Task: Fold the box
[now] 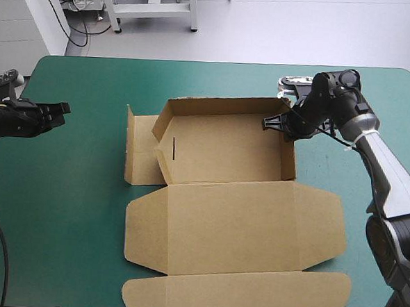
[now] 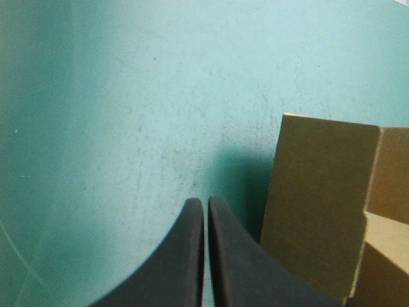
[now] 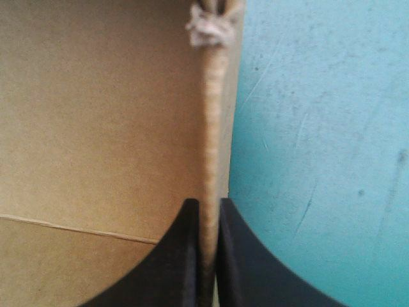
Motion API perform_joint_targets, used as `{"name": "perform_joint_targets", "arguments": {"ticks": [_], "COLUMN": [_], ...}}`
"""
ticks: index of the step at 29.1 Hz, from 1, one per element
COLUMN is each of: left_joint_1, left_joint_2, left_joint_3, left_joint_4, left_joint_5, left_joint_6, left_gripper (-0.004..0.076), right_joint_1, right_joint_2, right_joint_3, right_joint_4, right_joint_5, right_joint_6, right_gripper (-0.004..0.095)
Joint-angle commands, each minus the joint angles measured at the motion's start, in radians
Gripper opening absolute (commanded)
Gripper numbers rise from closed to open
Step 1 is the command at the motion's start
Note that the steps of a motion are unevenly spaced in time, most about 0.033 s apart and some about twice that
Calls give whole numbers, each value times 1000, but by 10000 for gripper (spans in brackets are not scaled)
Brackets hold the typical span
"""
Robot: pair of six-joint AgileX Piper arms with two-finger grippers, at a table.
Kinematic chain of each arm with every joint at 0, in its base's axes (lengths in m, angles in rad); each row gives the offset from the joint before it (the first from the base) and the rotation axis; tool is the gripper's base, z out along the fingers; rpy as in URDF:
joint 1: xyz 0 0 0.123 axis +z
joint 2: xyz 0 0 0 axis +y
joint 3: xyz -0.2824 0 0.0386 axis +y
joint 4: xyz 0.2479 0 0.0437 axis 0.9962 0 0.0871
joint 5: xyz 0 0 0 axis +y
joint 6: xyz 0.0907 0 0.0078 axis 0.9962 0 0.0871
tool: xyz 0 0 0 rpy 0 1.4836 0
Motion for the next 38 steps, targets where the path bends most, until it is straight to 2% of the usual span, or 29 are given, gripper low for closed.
{"name": "perform_joint_targets", "arguments": {"ticks": [1, 12, 15, 17, 20, 25, 27, 29, 34, 38], "left_joint_1": [3, 3, 3, 3, 3, 3, 3, 3, 3, 3], "left_joint_2": [-38, -38, -38, -38, -38, -38, -38, -38, -38, -38], "left_joint_3": [-24, -24, -24, -24, -24, -24, -24, -24, -24, -24], "left_joint_4": [-58, -58, -56, -52, -48, -46, -46, -46, -42, -42], "left_joint_5": [-25, -31, -35, -35, -35, -37, -37, -37, -35, -35], "left_joint_6": [-3, -9, -9, -5, -4, -4, -4, -4, -4, -4], "left_gripper": [7, 7, 7, 7, 7, 7, 7, 7, 7, 7], "right_joint_1": [-7, -7, -7, -7, -7, -7, -7, -7, -7, -7], "right_joint_2": [-10, 94, 105, 105, 105, 105, 105, 105, 79, 1], "right_joint_3": [-38, -77, -91, -91, -91, -113, -143, -191, -285, -268], "right_joint_4": [22, -5, -5, -5, -1, -5, -12, -14, -2, -12], "right_joint_5": [-21, -54, -58, -67, -66, -45, -35, -23, -23, -21], "right_joint_6": [-13, -20, -20, -20, -24, -18, 7, 17, 36, 34], "right_gripper": [-2, 2, 32, 95, 273, 730, 856, 895, 879, 879]}}
